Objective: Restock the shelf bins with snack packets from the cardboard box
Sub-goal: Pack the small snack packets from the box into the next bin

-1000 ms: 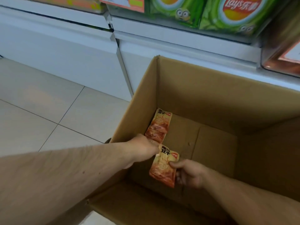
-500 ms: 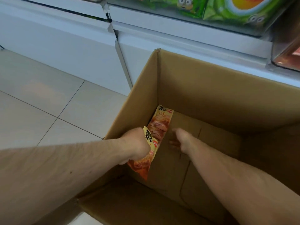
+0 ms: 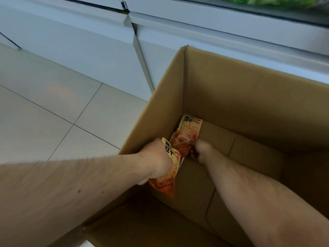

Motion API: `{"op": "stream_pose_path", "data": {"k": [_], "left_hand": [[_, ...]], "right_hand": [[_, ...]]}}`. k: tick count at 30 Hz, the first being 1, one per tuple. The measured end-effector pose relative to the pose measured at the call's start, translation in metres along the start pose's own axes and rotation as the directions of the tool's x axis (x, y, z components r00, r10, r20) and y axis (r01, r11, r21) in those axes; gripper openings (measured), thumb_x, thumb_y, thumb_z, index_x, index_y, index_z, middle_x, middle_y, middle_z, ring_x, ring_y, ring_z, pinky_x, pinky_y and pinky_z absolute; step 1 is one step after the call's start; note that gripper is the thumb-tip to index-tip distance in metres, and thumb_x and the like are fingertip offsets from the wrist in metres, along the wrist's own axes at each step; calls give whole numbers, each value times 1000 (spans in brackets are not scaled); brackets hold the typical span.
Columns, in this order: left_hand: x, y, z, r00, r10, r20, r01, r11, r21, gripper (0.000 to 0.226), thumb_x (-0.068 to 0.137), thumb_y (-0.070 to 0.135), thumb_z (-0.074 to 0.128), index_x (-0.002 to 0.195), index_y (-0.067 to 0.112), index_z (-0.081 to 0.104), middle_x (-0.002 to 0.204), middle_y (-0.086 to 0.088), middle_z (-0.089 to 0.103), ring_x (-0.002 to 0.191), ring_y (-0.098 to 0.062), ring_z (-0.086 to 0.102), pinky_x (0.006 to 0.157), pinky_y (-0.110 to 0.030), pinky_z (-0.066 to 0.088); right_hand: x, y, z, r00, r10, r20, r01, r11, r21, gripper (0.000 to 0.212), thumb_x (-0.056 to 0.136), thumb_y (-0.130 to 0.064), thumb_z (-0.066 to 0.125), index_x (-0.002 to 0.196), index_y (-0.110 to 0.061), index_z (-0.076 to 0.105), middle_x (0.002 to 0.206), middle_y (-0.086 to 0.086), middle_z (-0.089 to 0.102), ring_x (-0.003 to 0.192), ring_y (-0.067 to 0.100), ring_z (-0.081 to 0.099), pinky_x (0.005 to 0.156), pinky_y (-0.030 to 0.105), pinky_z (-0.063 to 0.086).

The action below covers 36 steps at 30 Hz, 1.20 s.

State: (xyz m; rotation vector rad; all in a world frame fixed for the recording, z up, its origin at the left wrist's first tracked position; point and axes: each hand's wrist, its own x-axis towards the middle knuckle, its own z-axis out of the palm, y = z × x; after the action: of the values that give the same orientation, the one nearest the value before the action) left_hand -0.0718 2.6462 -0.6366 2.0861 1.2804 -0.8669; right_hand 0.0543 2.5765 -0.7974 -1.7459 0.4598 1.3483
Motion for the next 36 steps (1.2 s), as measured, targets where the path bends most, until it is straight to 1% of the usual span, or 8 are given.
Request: {"op": "stream_pose_path", "data": {"k": [5, 10, 13, 16, 19, 24, 27, 36], "left_hand": [[-2, 4, 6, 997, 66, 45, -63, 995, -79, 41, 95, 16, 56, 132, 4, 46, 90, -1, 50, 88, -19, 51, 56, -20, 39], [-17, 4, -3, 981, 141, 135, -100, 957, -273, 78, 98, 6, 45, 153, 46, 5, 141, -5, 43, 108, -21, 54, 88, -30, 52], [-26, 10, -5, 972, 212, 96, -166, 921, -352, 58, 97, -1, 43, 139, 37, 47, 129, -4, 52, 86, -17, 57, 47, -17, 44], [-45, 18, -5, 963, 256, 85, -222, 931, -289, 49, 97, -3, 38, 123, 28, 64, 147, -3, 44, 121, -28, 53, 71, -29, 55], [-68, 28, -6, 937, 326, 124, -275, 909, -313, 55, 95, -7, 33, 126, 24, 66, 143, -4, 49, 110, -23, 58, 83, -29, 55], [-101, 52, -5, 712, 630, 309, -160, 574, -803, 51, 72, 3, 56, 122, 14, 60, 106, -10, 73, 91, -27, 72, 88, -43, 56], [-116, 67, -8, 550, 792, 264, -91, 371, -924, 54, 78, 19, 54, 131, 13, 57, 125, -13, 67, 114, -35, 64, 103, -49, 46], [-134, 79, -22, 735, 675, -72, -282, 208, -936, 23, 95, 11, 60, 116, 4, 67, 109, -17, 73, 101, -34, 70, 89, -45, 57]], "right_hand": [[-25, 25, -52, 998, 52, 20, -54, 990, 131, 15, 101, -11, 47, 94, -15, 59, 84, 3, 63, 75, 16, 59, 62, 30, 47], [-72, 30, -121, 998, -7, -67, 3, 998, -59, 22, 101, -14, 50, 123, -17, 51, 103, 8, 66, 94, 24, 66, 69, 36, 53], [-109, 22, -141, 993, -101, -68, 88, 983, -163, 24, 100, -12, 50, 123, -19, 54, 106, 9, 68, 93, 24, 69, 82, 43, 57], [-154, 10, -146, 981, -196, 6, 194, 965, -174, 20, 101, -11, 48, 119, -17, 56, 107, 10, 71, 97, 25, 70, 90, 45, 56], [-203, 1, -145, 959, -264, 101, 276, 953, -125, 16, 102, -12, 48, 114, -13, 57, 108, 12, 72, 101, 27, 70, 85, 43, 57], [-276, -7, -158, 908, -402, 115, 413, 906, -93, 8, 102, -12, 47, 103, -12, 55, 105, 13, 73, 100, 30, 70, 94, 49, 53], [-307, -12, -168, 874, -478, 88, 486, 866, -121, 7, 102, -11, 46, 101, -11, 52, 97, 11, 74, 90, 26, 72, 82, 42, 55], [-345, -28, -182, 712, -701, -32, 691, 708, -147, 13, 95, -3, 58, 83, -9, 59, 79, 10, 73, 75, 26, 71, 75, 42, 54]]}}
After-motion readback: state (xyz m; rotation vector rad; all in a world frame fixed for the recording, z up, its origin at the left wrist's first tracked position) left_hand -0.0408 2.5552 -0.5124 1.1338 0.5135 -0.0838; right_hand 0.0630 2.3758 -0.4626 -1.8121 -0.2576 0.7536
